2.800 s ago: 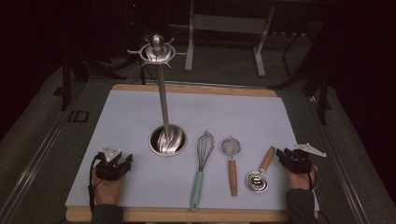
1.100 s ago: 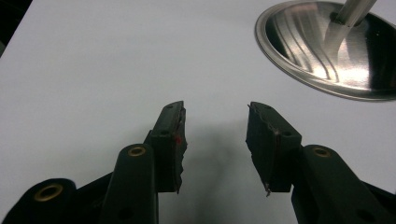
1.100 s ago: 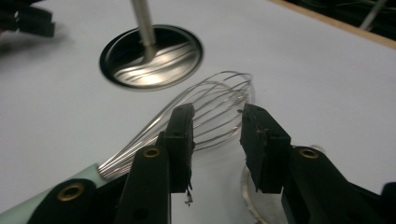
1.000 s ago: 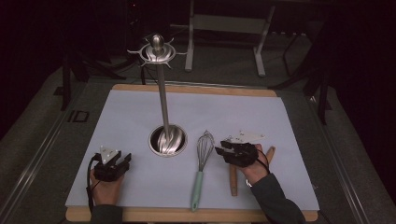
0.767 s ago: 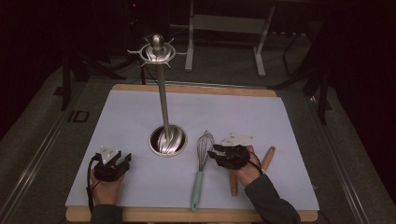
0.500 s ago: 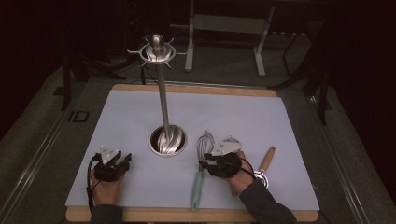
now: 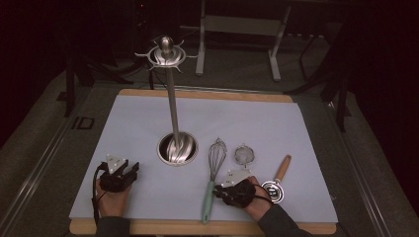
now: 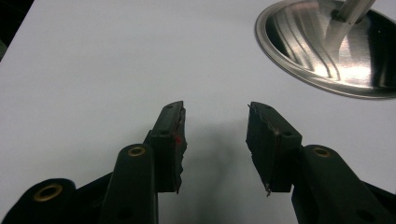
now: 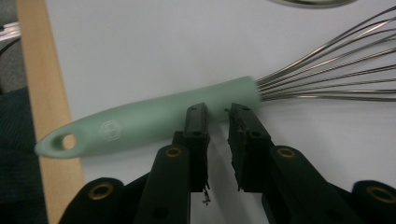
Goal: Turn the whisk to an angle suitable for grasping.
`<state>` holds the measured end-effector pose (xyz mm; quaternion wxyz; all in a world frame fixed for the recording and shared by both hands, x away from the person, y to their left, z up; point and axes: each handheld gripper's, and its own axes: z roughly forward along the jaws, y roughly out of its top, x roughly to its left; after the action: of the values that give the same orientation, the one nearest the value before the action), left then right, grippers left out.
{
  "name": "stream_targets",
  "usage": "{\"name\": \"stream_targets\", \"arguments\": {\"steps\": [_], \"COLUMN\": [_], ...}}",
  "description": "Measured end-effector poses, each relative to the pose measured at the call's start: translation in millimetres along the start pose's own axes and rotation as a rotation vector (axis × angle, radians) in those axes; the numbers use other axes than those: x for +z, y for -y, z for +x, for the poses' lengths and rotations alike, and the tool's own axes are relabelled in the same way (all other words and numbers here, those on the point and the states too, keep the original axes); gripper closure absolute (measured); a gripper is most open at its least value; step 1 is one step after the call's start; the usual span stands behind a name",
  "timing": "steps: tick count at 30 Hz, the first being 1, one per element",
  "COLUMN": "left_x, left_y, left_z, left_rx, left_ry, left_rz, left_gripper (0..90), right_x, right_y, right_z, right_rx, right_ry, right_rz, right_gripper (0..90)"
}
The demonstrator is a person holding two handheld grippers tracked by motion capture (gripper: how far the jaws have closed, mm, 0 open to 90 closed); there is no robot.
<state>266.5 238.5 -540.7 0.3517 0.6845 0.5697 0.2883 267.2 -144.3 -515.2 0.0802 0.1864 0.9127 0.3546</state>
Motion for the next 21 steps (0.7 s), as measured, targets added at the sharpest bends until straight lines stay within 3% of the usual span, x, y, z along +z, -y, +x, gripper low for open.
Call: {"name": "stream_targets", "arguments": {"steps": [10,13,21], "left_x": [-0.3,-0.3,-0.4], "left_y": [0.1,0.2,0.3], "left_z": [-0.1,0.1,0.2], "left_rx": [-0.002,-0.003,-0.004], "left_ry": [0.0,0.0,0.001], "left_rz": [-0.004,-0.005,-0.009], "left_gripper": [57.0,57.0,57.0], "right_x": [7.8,16.7,31.3], "right_y": [-2.0,-1.5,-16.9], "right_z": [12.7,17.8,28.2], "right_rx": [-0.022,-0.043,-0.072], "right_ry": [-0.043,-0.052,-0.086], "right_rz": [0.013,0.04,0.028], "right_gripper": [80.2,80.0,79.8]}}
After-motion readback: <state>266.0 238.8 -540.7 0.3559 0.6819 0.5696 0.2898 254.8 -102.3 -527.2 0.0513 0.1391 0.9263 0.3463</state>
